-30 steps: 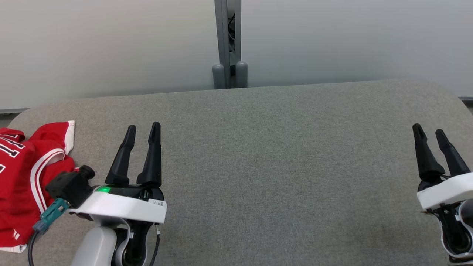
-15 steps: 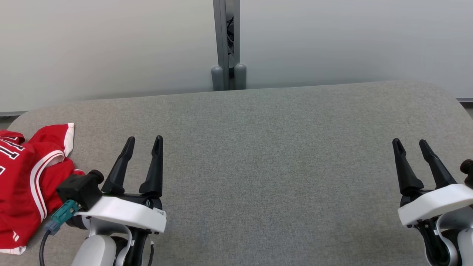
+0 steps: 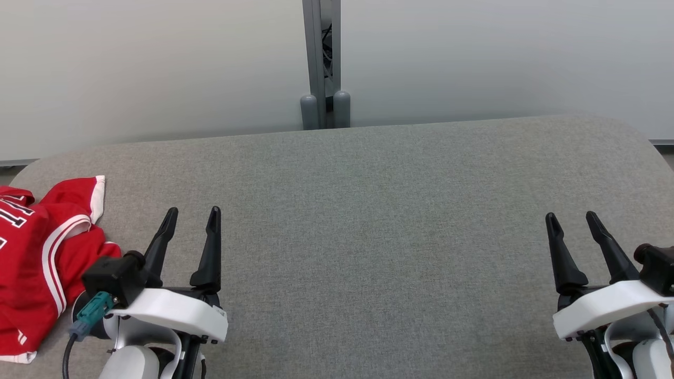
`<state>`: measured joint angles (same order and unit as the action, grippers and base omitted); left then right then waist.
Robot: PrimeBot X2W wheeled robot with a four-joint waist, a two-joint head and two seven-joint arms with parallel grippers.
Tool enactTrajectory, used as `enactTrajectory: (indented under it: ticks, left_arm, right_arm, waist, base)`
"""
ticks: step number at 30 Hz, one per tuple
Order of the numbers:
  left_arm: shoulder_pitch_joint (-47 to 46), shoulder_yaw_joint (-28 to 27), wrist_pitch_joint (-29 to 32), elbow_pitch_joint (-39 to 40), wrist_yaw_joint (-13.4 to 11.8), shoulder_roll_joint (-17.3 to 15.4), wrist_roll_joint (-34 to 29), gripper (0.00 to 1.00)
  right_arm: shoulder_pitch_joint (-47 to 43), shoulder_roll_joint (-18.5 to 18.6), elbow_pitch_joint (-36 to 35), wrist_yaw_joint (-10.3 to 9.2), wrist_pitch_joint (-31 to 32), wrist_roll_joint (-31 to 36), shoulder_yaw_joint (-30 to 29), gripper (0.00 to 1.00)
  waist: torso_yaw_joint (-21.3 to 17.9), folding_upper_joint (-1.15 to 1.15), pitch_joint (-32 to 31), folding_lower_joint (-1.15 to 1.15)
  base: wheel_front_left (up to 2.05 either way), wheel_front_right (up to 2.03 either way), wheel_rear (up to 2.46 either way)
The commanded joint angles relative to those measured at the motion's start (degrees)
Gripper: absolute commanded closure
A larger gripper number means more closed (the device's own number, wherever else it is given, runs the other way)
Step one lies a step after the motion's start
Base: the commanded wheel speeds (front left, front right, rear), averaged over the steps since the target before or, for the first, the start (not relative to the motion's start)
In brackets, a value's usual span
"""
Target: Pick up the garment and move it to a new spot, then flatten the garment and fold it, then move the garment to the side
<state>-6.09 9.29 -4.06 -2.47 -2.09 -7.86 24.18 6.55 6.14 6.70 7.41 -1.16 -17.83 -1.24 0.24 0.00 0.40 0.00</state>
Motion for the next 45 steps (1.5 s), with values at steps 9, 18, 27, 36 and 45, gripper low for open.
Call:
enactTrajectory:
  ticks: [9,18,27,36,45]
  left_arm:
    - [1.1,-0.4,0.9,0.6,-1.4,-0.8,-5.5,0.00]
    - [1.6,-0.6,1.8,0.5,-2.2,-1.4,-9.0,0.00]
    - [1.8,-0.4,3.1,0.4,-2.5,-1.7,-12.0,0.00]
    - [1.9,-0.7,4.2,0.0,-3.0,-1.4,-13.7,0.00]
    - [1.9,-0.9,4.9,-0.1,-2.9,-1.2,-12.7,0.00]
  right_arm:
    - [-1.0,-0.6,0.1,0.11,-2.4,4.3,0.8,0.00]
    - [-2.2,-1.5,0.1,0.11,-3.7,7.1,0.5,0.00]
    - [-3.5,-2.5,0.1,0.12,-4.7,10.1,-0.1,0.00]
    - [-4.4,-3.1,-0.6,0.13,-5.6,13.3,0.4,0.00]
    - [-4.5,-3.1,-0.6,0.13,-6.0,10.6,-0.8,0.00]
  waist:
    - [0.1,0.00,-0.3,0.00]
    - [0.4,0.00,-0.3,0.00]
    - [0.5,0.00,-0.5,0.00]
    - [0.4,0.00,-0.5,0.00]
    - [0.6,0.00,-0.5,0.00]
  base:
    - [0.00,0.00,0.00]
    - [0.00,0.00,0.00]
    - [0.00,0.00,0.00]
    - [0.00,0.00,0.00]
    - [0.00,0.00,0.00]
